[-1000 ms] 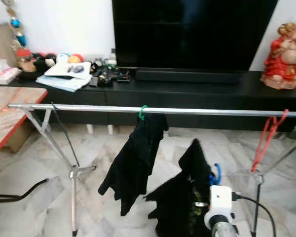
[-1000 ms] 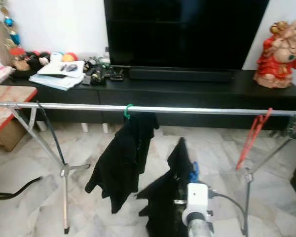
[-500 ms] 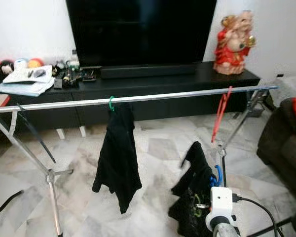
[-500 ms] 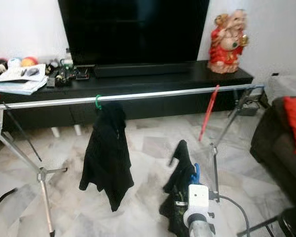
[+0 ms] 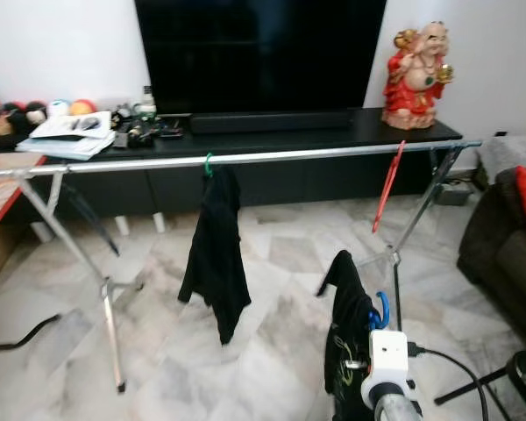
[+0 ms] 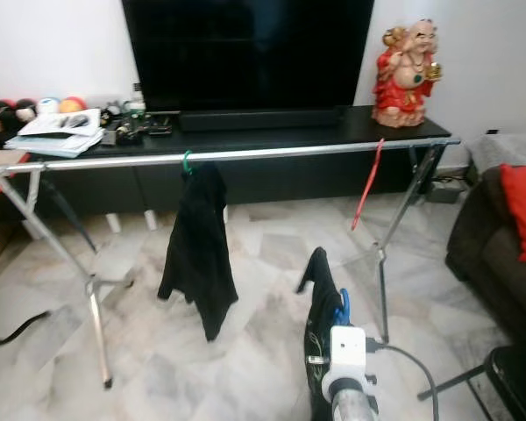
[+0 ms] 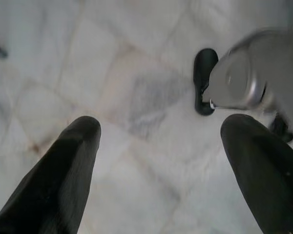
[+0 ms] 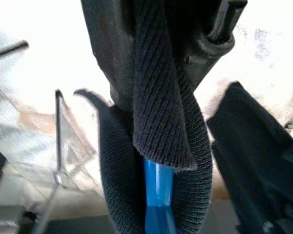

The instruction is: Hang hanger

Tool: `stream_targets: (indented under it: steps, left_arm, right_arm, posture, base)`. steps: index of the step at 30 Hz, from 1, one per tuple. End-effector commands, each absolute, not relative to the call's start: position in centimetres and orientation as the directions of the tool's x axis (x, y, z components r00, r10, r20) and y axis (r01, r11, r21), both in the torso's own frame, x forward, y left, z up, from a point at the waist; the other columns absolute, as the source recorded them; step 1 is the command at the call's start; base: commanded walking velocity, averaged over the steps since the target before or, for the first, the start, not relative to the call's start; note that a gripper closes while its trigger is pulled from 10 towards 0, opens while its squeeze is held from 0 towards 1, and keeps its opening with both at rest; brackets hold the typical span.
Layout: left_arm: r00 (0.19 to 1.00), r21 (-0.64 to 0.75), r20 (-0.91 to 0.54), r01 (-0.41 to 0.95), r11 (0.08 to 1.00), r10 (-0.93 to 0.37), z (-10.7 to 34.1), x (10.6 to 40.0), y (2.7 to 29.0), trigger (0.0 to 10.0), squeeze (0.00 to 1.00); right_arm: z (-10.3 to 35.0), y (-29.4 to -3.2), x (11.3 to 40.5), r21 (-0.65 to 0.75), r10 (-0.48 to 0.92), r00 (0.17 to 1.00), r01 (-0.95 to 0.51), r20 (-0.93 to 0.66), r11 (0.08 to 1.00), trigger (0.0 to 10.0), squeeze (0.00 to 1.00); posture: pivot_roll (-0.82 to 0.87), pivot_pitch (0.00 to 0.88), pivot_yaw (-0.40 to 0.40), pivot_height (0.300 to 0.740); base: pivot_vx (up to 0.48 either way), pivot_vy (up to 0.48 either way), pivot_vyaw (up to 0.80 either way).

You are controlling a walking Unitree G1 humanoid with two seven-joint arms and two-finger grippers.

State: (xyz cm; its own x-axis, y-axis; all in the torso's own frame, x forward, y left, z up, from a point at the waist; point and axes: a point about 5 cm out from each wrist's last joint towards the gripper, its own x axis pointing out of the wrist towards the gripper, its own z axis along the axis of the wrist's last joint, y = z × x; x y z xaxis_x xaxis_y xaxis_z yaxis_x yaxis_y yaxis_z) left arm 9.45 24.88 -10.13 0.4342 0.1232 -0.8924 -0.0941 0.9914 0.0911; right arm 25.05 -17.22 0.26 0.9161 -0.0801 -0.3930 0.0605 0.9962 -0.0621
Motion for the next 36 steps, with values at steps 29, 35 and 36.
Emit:
stream_targets:
  steps: [29, 35, 36]
  left_arm:
    - [0.442, 0.127, -0.883, -0.093, 0.987, 0.155, -9.3, 9.4, 27.4, 10.0, 0.0]
    - [0.435, 0.139, -0.884, -0.1, 0.985, 0.169, -9.0, 8.9, 28.6, 10.0, 0.0]
    - [0.435, 0.14, -0.884, -0.1, 0.985, 0.169, -9.0, 8.9, 28.6, 10.0, 0.0]
  right_arm:
    - [1.1, -17.1, 25.8, -0.069, -0.081, 0.939, 0.061, -0.335, 0.996, 10.0, 0.0]
    - [1.2, -17.2, 25.9, -0.086, -0.09, 0.939, 0.065, -0.332, 0.994, 10.0, 0.0]
    - [1.2, -17.2, 25.9, -0.087, -0.089, 0.939, 0.064, -0.332, 0.994, 10.0, 0.0]
  posture:
    - [0.08, 0.0, 0.011, 0.74]
    - [0.08, 0.0, 0.012, 0.74]
    - [0.08, 0.0, 0.012, 0.74]
  base:
    - [-0.266, 0.0, 0.0]
    - [-0.265, 0.0, 0.0]
    - [-0.266, 0.0, 0.0]
